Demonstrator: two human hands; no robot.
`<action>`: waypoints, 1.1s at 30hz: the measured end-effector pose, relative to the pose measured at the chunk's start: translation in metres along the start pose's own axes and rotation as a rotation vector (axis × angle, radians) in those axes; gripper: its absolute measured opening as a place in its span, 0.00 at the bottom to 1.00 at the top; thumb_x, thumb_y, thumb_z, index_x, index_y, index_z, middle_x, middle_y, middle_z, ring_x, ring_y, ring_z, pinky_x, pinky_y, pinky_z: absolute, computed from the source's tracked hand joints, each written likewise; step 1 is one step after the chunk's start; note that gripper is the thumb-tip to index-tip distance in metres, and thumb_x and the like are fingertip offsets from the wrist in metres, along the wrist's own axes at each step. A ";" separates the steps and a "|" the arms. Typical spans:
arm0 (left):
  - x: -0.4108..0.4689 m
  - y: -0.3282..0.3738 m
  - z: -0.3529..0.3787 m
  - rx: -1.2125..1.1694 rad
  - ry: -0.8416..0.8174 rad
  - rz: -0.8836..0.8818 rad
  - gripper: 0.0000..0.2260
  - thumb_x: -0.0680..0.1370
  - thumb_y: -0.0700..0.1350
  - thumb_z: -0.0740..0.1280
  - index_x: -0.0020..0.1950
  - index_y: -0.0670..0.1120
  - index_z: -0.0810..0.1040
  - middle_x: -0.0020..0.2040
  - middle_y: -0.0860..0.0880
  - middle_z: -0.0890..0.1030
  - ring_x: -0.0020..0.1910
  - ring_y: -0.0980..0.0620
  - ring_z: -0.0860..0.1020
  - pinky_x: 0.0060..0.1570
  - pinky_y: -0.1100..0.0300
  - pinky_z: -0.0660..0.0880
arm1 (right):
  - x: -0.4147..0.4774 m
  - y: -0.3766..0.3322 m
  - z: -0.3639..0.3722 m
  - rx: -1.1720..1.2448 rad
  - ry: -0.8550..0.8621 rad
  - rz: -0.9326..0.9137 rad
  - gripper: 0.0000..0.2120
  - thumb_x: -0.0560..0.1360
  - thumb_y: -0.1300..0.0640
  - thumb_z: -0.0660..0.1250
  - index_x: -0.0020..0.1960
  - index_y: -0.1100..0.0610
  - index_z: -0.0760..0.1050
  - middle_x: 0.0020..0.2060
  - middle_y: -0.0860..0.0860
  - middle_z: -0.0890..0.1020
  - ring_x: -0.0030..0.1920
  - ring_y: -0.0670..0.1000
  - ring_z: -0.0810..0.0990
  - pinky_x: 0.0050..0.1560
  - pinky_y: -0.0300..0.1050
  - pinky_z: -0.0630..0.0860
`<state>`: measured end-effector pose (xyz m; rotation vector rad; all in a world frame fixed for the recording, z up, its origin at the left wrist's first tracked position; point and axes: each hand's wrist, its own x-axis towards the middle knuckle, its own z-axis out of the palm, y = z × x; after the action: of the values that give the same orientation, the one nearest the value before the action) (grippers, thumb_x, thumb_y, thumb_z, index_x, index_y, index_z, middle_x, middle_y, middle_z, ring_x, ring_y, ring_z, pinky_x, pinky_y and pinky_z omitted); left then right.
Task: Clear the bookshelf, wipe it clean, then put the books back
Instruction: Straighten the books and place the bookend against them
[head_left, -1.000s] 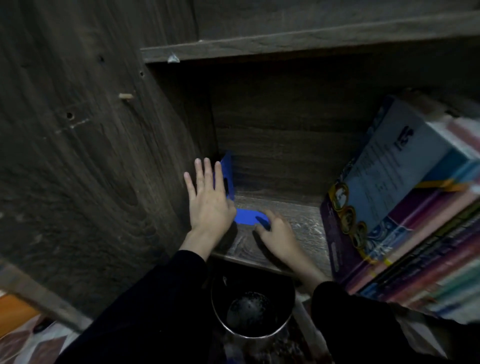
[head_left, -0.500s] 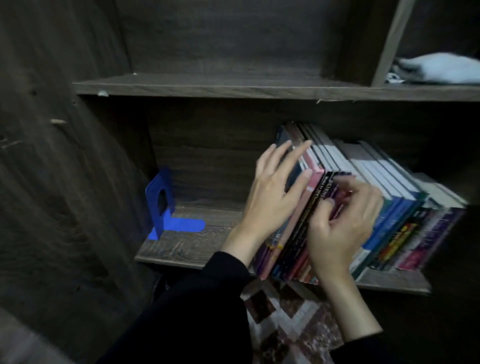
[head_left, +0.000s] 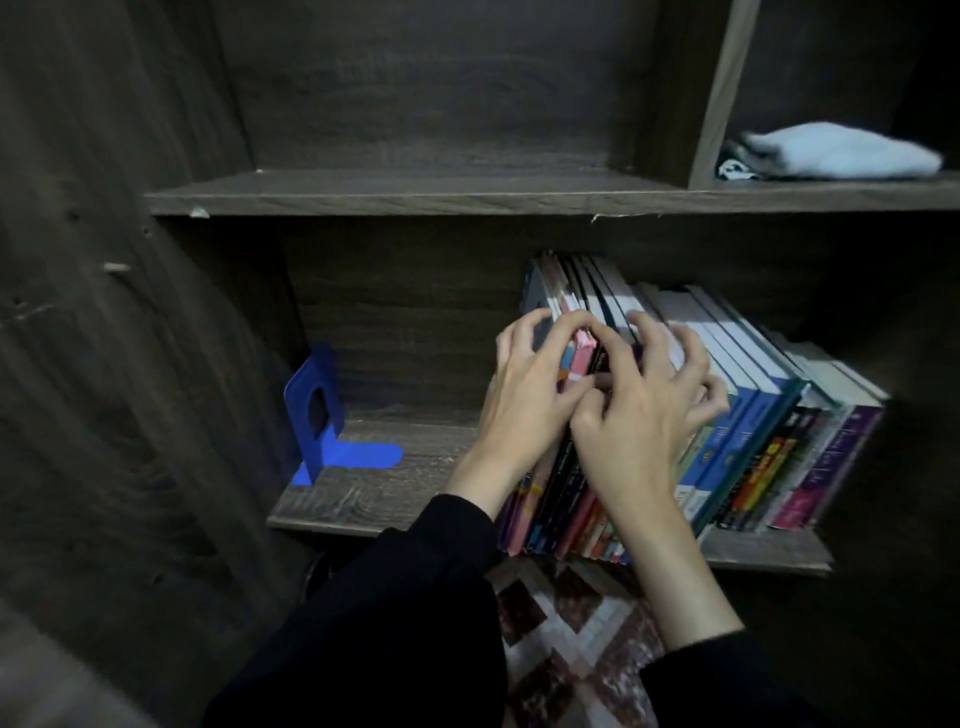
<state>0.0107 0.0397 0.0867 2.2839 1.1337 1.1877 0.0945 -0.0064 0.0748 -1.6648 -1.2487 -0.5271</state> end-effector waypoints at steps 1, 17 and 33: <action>0.000 -0.001 0.000 -0.021 0.012 -0.009 0.22 0.76 0.42 0.67 0.68 0.53 0.70 0.70 0.49 0.64 0.71 0.49 0.60 0.60 0.59 0.65 | 0.000 -0.002 0.000 0.007 -0.025 -0.016 0.24 0.69 0.57 0.55 0.63 0.52 0.75 0.62 0.50 0.76 0.69 0.55 0.62 0.65 0.55 0.52; -0.011 -0.007 -0.014 -0.136 0.141 -0.157 0.36 0.74 0.49 0.69 0.75 0.62 0.51 0.69 0.46 0.72 0.58 0.46 0.77 0.56 0.54 0.74 | -0.070 -0.010 0.024 0.713 -0.328 0.001 0.45 0.73 0.66 0.62 0.77 0.45 0.37 0.77 0.51 0.54 0.76 0.43 0.55 0.72 0.33 0.53; -0.021 -0.046 -0.056 0.018 0.228 -0.165 0.30 0.75 0.41 0.68 0.74 0.50 0.60 0.31 0.55 0.70 0.26 0.59 0.69 0.36 0.62 0.67 | -0.115 -0.014 0.110 0.656 -0.816 0.283 0.41 0.74 0.62 0.71 0.78 0.50 0.51 0.52 0.52 0.81 0.37 0.34 0.77 0.36 0.23 0.66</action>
<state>-0.0636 0.0487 0.0816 2.0602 1.3894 1.4022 0.0169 0.0334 -0.0588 -1.4511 -1.4789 0.7507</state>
